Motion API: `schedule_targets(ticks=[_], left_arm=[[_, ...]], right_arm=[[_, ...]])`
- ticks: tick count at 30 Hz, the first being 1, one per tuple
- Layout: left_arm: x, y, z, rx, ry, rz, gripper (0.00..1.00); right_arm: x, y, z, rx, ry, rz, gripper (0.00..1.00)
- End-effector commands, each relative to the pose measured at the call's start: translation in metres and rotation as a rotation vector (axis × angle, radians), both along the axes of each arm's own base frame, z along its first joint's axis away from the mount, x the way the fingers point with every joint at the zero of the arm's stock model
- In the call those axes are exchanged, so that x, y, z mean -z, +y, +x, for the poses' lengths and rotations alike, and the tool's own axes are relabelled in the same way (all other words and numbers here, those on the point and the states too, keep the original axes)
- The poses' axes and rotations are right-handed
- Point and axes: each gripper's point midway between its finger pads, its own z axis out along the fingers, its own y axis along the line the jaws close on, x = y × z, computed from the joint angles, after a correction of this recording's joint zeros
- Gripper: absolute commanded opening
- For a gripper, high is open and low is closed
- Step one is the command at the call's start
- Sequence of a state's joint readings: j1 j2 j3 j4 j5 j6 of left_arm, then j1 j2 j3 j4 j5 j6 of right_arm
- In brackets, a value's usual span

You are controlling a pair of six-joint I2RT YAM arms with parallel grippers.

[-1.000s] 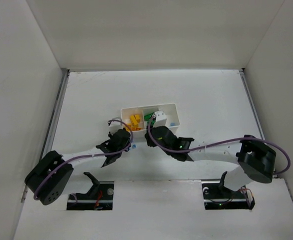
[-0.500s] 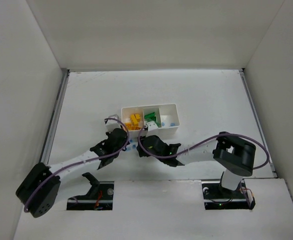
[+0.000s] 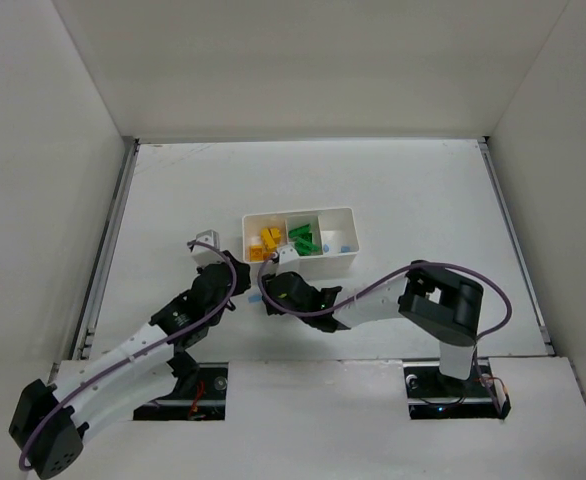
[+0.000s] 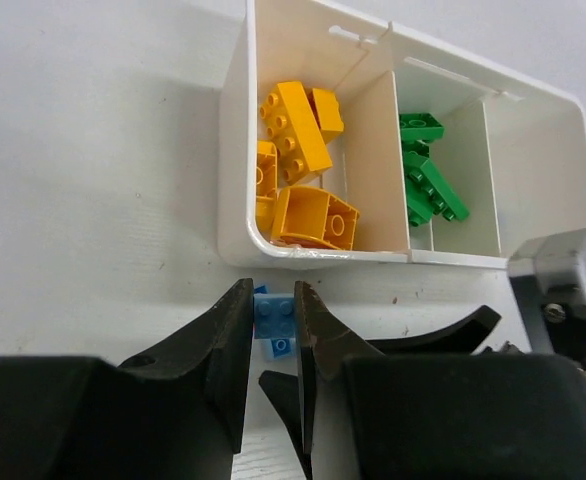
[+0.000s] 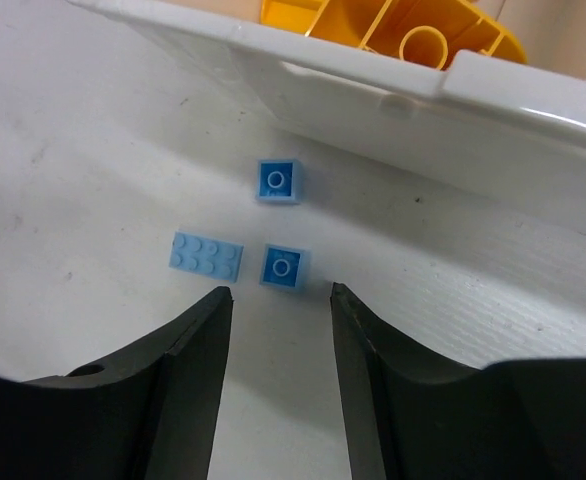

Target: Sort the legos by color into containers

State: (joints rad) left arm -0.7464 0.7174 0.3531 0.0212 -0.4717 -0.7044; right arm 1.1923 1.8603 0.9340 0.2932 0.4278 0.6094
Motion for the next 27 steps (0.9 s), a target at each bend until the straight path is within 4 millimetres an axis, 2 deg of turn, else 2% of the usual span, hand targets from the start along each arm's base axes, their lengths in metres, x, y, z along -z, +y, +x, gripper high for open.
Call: schedule_targets(ticks=[1,7,13,15,20,24,27], left_arm=[[-0.014,0.002,-0.002,-0.027,-0.004,-0.044,0.12],[-0.04,-0.008,0.004,-0.003,-0.05,-0.069,0.12],[-0.066,-0.023,0.013,0.023,-0.109,-0.109,0.12],[-0.078,-0.028,0.018,0.027,-0.132,-0.122,0.13],[-0.106,-0.057,0.028,0.093,-0.179,-0.156,0.13],[-0.119,-0.09,0.036,0.158,-0.193,-0.171,0.14],[-0.123,-0.12,0.041,0.217,-0.196,-0.176,0.14]], right_arm=[[-0.014,0.015,0.008,0.011,-0.039,0.02,0.49],[-0.002,0.011,0.017,0.051,-0.061,-0.029,0.43],[0.003,0.004,0.016,0.066,-0.058,-0.054,0.26],[-0.005,-0.001,0.013,0.073,-0.064,-0.04,0.24],[-0.05,-0.015,-0.004,0.07,-0.114,0.057,0.23],[-0.075,-0.049,-0.013,0.108,-0.147,0.088,0.24],[-0.08,-0.08,-0.018,0.146,-0.138,0.104,0.24]])
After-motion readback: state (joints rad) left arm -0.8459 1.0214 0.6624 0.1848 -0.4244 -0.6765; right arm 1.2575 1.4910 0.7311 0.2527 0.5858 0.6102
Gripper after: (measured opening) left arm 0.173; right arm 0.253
